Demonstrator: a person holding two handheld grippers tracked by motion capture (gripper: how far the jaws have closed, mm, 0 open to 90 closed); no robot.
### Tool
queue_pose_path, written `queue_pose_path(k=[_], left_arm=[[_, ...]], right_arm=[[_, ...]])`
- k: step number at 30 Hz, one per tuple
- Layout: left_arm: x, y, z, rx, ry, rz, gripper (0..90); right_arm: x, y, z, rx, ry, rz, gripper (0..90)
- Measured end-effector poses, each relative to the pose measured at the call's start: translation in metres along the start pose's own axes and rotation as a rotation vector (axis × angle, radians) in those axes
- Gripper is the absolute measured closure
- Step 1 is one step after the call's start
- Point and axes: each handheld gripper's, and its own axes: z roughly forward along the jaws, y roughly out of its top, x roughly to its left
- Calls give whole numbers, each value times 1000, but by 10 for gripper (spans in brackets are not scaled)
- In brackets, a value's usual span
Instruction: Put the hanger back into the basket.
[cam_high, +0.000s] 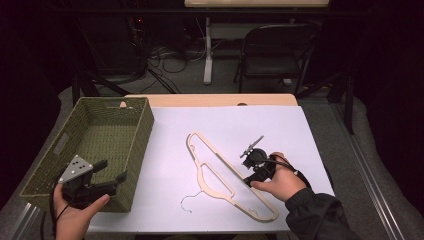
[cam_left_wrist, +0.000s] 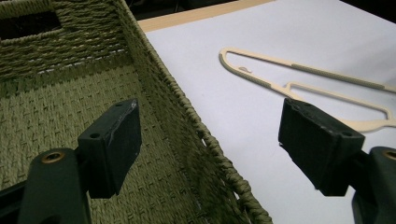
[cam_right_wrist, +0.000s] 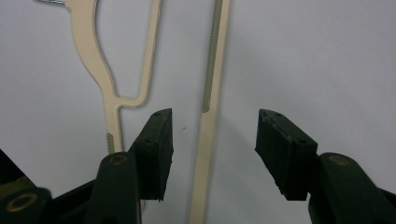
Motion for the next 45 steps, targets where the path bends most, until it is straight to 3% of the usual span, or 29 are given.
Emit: queue_pose_path(k=[2, 7, 9, 10, 19, 25, 26, 29, 30, 35, 36, 45], left_arm=[[1, 0, 0, -2, 1, -5, 215], [1, -1, 1, -2, 2, -8, 219], [1, -1, 1, 1, 3, -5, 222], [2, -1, 1, 4, 3, -2, 223], [2, -1, 0, 0, 8, -7, 228], [2, -2, 1, 4, 6, -1, 229], [2, -2, 1, 5, 6, -1, 229], [2, -2, 1, 6, 6, -2, 229], [2, -2, 1, 5, 6, -4, 229], [2, -2, 1, 6, 3, -6, 229], [2, -2, 2, 8, 3, -5, 229], [1, -2, 4, 12, 0, -5, 230]], right_arm=[[1, 7, -1, 72, 4, 2, 444], [2, 20, 4, 102, 8, -21, 460], [2, 25, 8, 90, 24, -17, 477], [3, 29, 8, 114, 23, -24, 490], [8, 49, 24, 123, 6, -42, 491], [12, 62, 32, 120, 18, -11, 520], [13, 65, 31, 145, 16, -12, 535], [15, 68, 37, 101, 19, -3, 541], [15, 70, 37, 129, 30, 1, 543], [20, 75, 45, 124, 22, 6, 549], [21, 77, 44, 157, 39, 3, 551], [27, 84, 58, 191, 25, -29, 592]])
